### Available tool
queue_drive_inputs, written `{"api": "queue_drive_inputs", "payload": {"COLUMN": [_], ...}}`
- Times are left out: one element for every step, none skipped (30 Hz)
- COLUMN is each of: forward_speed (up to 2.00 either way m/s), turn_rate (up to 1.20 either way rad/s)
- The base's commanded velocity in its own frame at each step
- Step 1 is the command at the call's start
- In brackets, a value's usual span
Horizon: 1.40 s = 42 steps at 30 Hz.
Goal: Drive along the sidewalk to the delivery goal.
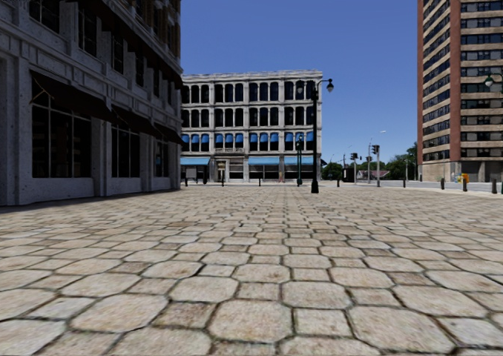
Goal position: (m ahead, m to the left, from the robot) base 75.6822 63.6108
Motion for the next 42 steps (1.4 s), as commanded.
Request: {"api": "queue_drive_inputs", "payload": {"forward_speed": [2.0, 2.0, 2.0, 2.0, 2.0, 2.0, 2.0, 2.0, 2.0, 2.0, 2.0, 2.0, 2.0, 2.0, 2.0, 2.0, 2.0, 2.0, 2.0, 2.0, 2.0, 2.0, 2.0, 2.0, 2.0, 2.0, 2.0, 2.0, 2.0, 2.0, 2.0, 2.0, 2.0, 2.0, 2.0, 2.0, 2.0, 2.0, 2.0, 2.0, 2.0, 2.0], "turn_rate": [0.0, 0.0, 0.0, 0.0, 0.0, 0.0, 0.0, 0.0, 0.0, 0.0, 0.0, 0.0, 0.0, 0.0, 0.0, 0.0, 0.0, 0.0, 0.0, 0.0, 0.0, 0.0, 0.0, 0.0, 0.0, 0.0, 0.0, 0.0, 0.0, 0.0, 0.0, 0.0, 0.0, 0.0, 0.0, 0.0, 0.0, 0.0, 0.0, 0.0, 0.0, 0.0]}}
